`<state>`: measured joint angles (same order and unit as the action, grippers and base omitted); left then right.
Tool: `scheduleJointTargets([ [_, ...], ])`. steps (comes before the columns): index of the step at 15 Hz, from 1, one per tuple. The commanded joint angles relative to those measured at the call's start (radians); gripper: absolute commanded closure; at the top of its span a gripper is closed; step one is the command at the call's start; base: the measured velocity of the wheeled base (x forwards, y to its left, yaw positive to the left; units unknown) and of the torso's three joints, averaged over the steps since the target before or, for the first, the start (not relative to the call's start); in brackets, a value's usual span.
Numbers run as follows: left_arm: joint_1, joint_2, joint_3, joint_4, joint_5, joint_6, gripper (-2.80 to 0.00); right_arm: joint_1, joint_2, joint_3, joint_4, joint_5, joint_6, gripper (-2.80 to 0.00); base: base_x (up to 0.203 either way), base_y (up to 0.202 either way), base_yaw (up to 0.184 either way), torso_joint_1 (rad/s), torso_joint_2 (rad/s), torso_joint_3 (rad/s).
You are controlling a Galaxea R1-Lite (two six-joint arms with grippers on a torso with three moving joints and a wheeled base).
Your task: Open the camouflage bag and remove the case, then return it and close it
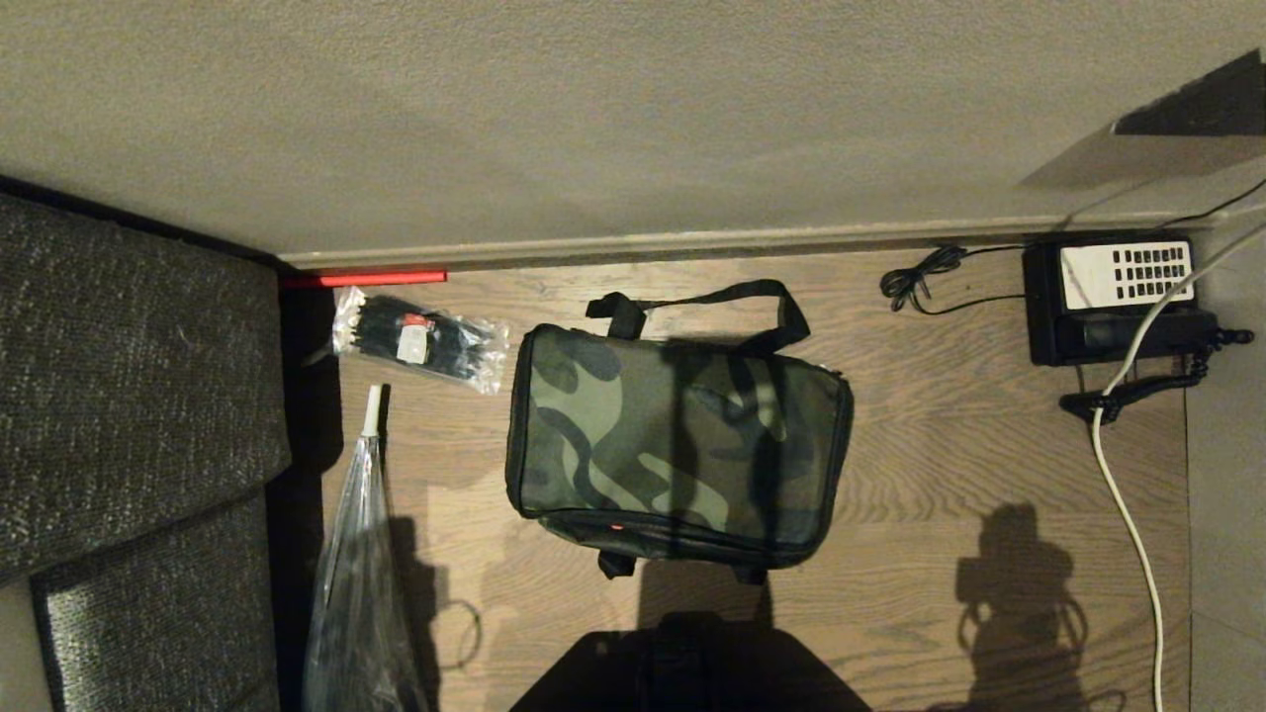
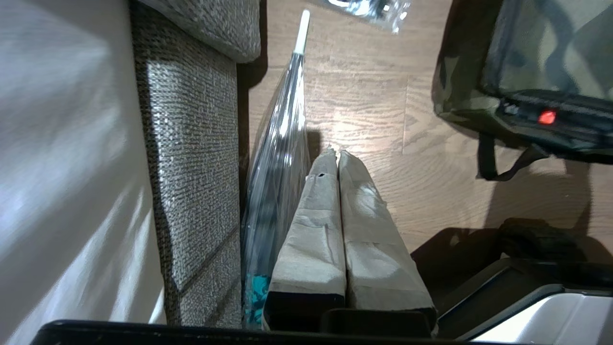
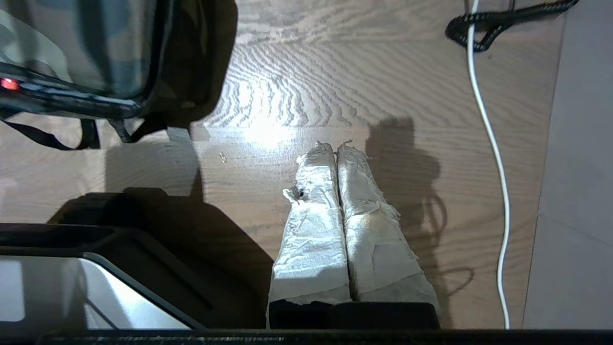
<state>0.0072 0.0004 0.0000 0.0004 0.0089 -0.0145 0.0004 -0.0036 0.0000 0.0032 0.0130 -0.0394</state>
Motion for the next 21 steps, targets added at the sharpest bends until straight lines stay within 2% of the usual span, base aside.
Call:
scheduleJointTargets([
  [1, 0.0, 0.0, 0.002, 0.0, 0.0, -0.001, 0.0, 0.001, 0.001, 0.0, 0.0, 0.001, -0.001, 0.0, 0.0, 0.0, 0.0, 0.003, 0.0, 0.184],
  [21, 0.0, 0.0, 0.002, 0.0, 0.0, -0.002, 0.0, 0.0, 0.001, 0.0, 0.001, -0.001, 0.001, 0.0, 0.0, 0.0, 0.0, 0.002, 0.0, 0.201],
])
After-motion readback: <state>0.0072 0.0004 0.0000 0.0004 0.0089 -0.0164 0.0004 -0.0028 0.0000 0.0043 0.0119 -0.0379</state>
